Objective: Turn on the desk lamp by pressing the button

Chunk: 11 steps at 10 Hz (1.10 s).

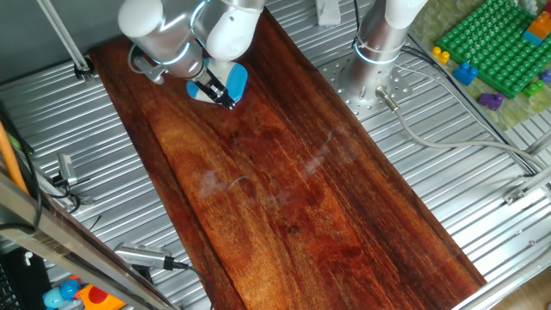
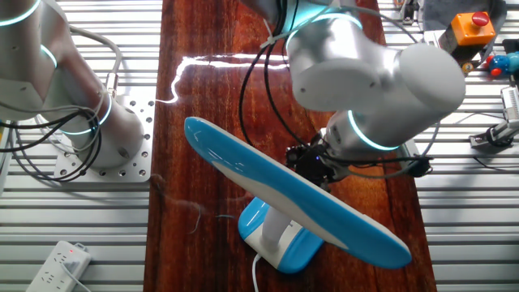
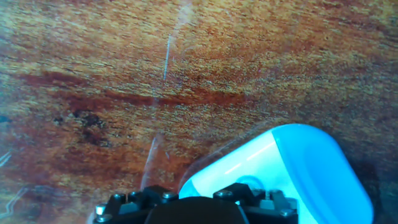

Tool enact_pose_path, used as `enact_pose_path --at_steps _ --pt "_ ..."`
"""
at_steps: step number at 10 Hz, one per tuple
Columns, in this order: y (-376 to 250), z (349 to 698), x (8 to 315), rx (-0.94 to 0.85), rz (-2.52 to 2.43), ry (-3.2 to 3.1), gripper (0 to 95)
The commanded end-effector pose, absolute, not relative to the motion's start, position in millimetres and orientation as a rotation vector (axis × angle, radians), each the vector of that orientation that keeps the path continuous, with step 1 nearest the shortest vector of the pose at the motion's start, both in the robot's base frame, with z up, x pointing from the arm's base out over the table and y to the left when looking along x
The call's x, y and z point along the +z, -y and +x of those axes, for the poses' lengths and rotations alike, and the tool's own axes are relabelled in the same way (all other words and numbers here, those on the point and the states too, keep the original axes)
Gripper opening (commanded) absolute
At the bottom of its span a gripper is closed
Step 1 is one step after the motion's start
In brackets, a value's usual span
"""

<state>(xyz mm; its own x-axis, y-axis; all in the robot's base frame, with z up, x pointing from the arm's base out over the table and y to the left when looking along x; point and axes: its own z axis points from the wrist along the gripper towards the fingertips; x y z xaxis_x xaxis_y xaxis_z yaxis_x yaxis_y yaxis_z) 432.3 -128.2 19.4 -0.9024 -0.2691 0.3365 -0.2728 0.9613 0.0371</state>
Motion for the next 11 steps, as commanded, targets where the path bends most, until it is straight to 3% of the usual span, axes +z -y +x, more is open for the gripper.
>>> enact_pose_path --at_steps 1,6,10,11 --pt "128.9 431.1 21.6 -0.002 0.392 2.773 95.0" --pt "125.1 438.3 87.2 -0.007 0.367 2.780 95.0" --pt "102.2 479.5 118.9 -0.049 0.174 2.917 19.0" --pt "90.3 490.5 124.8 -0.072 0.157 2.949 19.0"
